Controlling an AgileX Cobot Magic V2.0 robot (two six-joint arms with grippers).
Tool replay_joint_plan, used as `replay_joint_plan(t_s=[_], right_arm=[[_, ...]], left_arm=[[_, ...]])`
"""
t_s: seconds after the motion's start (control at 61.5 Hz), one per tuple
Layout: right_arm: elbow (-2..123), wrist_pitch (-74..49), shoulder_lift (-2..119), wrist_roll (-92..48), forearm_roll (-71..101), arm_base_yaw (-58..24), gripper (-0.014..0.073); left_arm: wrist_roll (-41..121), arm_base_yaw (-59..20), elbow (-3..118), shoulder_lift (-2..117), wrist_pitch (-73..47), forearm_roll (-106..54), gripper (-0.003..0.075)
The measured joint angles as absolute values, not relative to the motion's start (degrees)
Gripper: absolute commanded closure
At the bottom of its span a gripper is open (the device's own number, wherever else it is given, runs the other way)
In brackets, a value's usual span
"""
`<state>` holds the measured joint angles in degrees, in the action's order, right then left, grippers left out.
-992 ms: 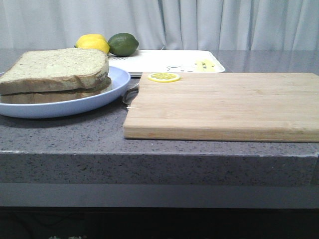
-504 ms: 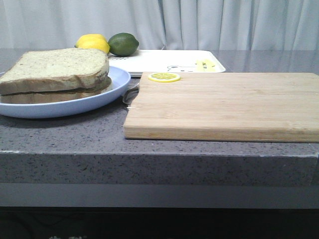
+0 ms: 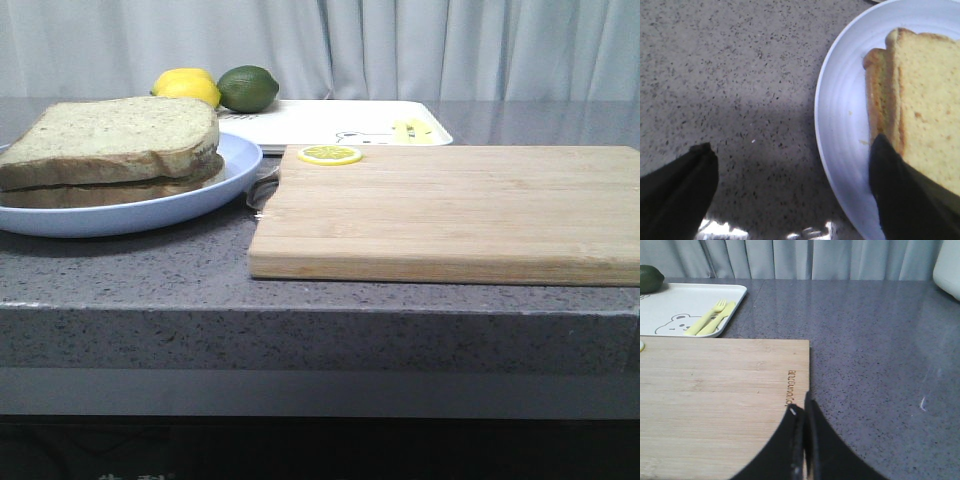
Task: Place bread and move sandwich to tray
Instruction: 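Reach the left gripper to the rim of the blue plate and grasp it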
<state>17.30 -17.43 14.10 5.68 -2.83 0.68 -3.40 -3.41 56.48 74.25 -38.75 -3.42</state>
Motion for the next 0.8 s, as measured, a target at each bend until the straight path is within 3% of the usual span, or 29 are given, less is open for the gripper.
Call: replay_joint_plan(t_s=[0.163, 0.39, 0.569, 0.748, 0.797], right_arm=[[17.3, -17.43, 14.1, 5.68, -2.83, 0.68, 0.0654], [17.3, -17.43, 14.1, 5.68, -2.83, 0.68, 0.0654], [17.3, -17.43, 14.1, 5.68, -2.83, 0.68, 0.0654], [17.3, -17.43, 14.1, 5.68, -2.83, 0.68, 0.0654], [17.3, -17.43, 14.1, 5.68, -2.83, 0.68, 0.0654]], left_arm=[[-2.86, -3.41, 61.35, 82.53, -38.84, -3.5, 0.0143], [-1.82, -4.12, 64.3, 90.08, -38.98, -3.93, 0.0285], [-1.79, -4.38, 65.04, 91.55, -38.62, -4.73, 0.0465], [-1.79, -4.47, 65.14, 91.53, -38.5, -5.39, 0.0725], [-1.79, -4.47, 65.16, 91.53, -38.38, -5.52, 0.0738]])
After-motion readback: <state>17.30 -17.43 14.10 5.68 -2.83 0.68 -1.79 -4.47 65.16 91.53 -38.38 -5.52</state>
